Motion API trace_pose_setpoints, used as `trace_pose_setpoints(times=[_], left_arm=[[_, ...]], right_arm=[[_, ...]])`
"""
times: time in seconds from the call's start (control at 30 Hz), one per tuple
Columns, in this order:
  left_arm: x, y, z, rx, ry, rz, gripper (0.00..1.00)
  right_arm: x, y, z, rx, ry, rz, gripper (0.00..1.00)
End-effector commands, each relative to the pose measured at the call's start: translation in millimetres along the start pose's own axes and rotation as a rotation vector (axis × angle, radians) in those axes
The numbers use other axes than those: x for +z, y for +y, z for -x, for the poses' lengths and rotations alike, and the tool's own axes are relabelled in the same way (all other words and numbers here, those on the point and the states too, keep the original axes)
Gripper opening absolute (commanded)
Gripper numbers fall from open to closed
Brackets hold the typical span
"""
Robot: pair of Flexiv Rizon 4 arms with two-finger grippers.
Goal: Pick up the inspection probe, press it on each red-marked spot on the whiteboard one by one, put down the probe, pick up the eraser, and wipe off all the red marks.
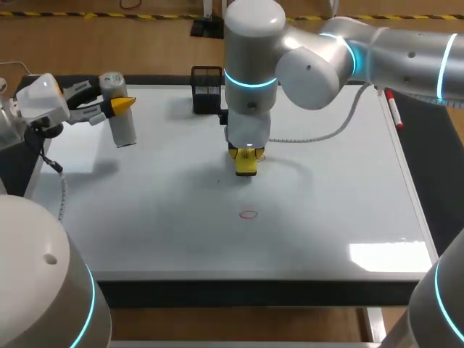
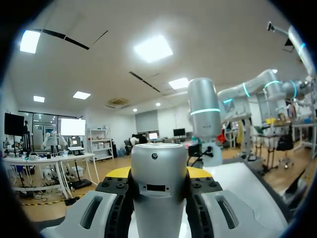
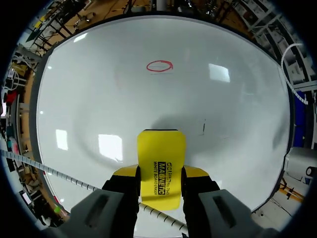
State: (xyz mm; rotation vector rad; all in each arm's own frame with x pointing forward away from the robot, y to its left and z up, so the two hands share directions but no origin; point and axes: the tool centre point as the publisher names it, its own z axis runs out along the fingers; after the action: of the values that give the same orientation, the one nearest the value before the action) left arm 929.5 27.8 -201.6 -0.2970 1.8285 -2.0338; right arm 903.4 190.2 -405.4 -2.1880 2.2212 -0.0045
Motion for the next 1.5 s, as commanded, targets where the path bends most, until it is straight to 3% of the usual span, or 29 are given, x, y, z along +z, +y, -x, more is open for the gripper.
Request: trace_pose_setpoints(times=[0.03,1.0,1.5], left_arm=[[0.0,-0.7,-0.3,0.001,-0.001,-0.001,0.00],[0.0,-0.7,-0.3,0.001,-0.001,-0.001,0.00],[0.0,-0.7,-0.3,0.001,-0.001,-0.001,0.00]], right_arm=[[3.6,-0.9,-3.1,-0.006,-0.005,-0.003,0.00],[20.3,-4.8,-18.4,0.005,0.025,0.037,0.00],[22.7,-15.5,-60.6,0.081,0.069,0.031,0.00]])
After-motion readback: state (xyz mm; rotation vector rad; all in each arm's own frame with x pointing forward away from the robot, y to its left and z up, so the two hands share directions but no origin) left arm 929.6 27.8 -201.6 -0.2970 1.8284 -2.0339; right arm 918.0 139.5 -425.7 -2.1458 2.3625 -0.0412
